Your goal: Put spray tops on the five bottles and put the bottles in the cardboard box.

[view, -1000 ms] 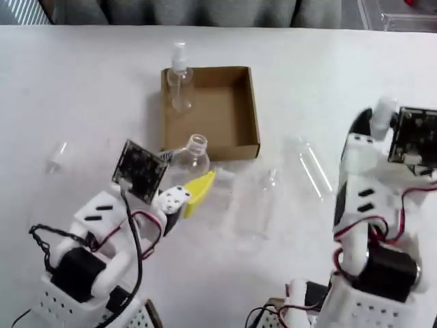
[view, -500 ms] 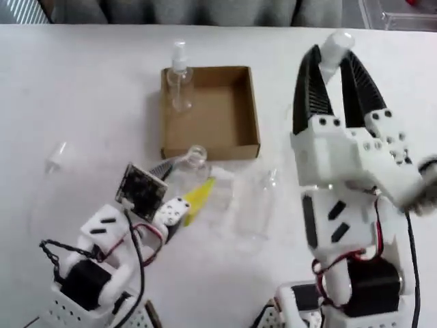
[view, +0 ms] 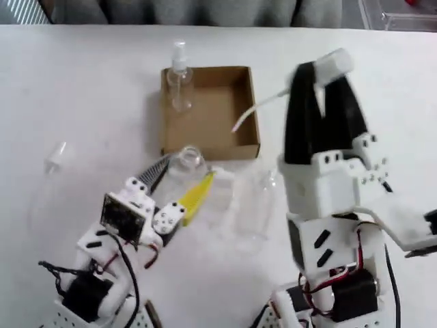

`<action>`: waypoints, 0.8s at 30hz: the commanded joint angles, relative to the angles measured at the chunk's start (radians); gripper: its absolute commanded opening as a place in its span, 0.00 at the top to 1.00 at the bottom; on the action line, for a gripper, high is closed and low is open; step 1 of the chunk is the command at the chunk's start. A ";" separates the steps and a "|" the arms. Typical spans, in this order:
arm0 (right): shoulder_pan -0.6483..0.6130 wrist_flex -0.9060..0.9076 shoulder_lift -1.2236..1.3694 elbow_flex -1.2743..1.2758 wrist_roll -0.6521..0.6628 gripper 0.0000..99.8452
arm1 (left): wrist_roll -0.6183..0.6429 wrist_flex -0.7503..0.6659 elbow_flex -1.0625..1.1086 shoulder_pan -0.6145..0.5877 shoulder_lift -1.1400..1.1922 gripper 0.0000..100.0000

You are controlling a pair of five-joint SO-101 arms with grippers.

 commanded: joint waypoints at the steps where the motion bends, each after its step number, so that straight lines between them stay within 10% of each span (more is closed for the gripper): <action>1: -0.151 -0.025 -0.005 -0.008 -0.002 0.98 | 0.058 -0.152 0.060 0.012 -0.019 0.98; 6: -0.202 -0.025 -0.005 -0.003 -0.002 0.98 | 0.221 -0.187 0.086 0.012 -0.019 0.98; 24: -0.205 -0.159 0.124 0.041 0.037 0.98 | 0.222 -0.192 0.124 0.012 -0.019 0.98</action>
